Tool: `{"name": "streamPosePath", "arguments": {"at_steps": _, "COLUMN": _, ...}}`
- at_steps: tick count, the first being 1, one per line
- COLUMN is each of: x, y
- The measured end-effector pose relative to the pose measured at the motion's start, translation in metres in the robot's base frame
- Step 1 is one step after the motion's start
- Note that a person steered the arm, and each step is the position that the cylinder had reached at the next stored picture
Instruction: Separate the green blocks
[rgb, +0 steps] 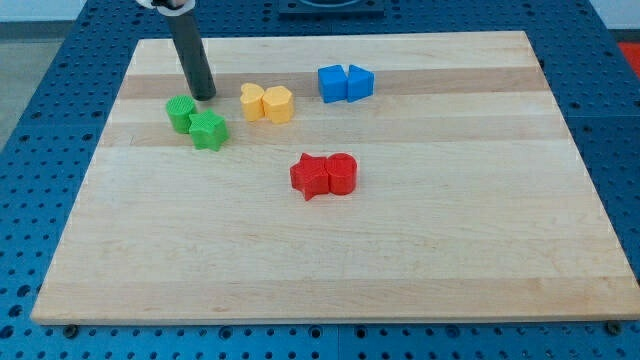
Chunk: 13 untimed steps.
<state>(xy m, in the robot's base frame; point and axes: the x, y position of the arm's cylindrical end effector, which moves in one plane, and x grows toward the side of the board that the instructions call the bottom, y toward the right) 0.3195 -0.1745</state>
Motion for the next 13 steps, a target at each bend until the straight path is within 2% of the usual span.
{"name": "streamPosePath", "arguments": {"at_steps": 6, "x": 0.040, "y": -0.006}}
{"name": "streamPosePath", "arguments": {"at_steps": 7, "x": 0.042, "y": -0.008}}
{"name": "streamPosePath", "arguments": {"at_steps": 9, "x": 0.019, "y": -0.010}}
{"name": "streamPosePath", "arguments": {"at_steps": 13, "x": 0.028, "y": -0.038}}
